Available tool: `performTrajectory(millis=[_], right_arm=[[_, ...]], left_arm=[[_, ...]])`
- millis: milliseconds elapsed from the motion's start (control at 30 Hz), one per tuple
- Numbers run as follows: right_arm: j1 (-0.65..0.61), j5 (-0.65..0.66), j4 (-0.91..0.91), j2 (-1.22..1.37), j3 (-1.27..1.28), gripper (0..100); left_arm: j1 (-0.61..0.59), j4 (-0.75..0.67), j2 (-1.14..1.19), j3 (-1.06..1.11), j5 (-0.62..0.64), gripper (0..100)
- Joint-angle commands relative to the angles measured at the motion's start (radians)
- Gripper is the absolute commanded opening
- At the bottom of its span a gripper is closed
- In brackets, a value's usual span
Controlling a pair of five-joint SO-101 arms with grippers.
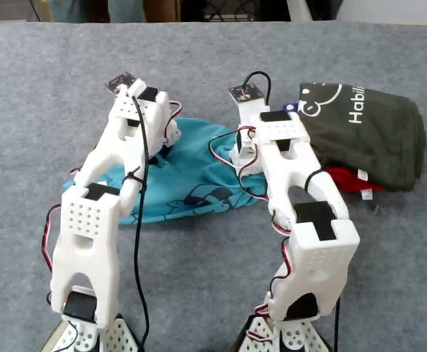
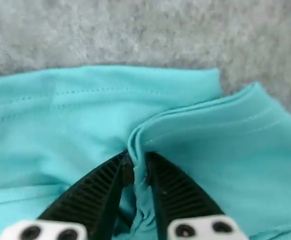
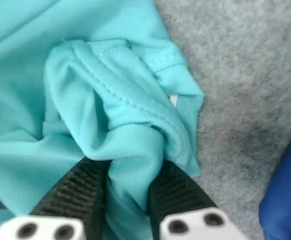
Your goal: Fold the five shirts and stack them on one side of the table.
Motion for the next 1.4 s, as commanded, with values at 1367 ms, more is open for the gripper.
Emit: performTrajectory(millis=[1367], right_arm=[[-0.296,0.002,0.646,-0.716,-0.328,1.7]], left_arm=[[-0.427,0.367,-0.528,-0.788,-0.488,3]])
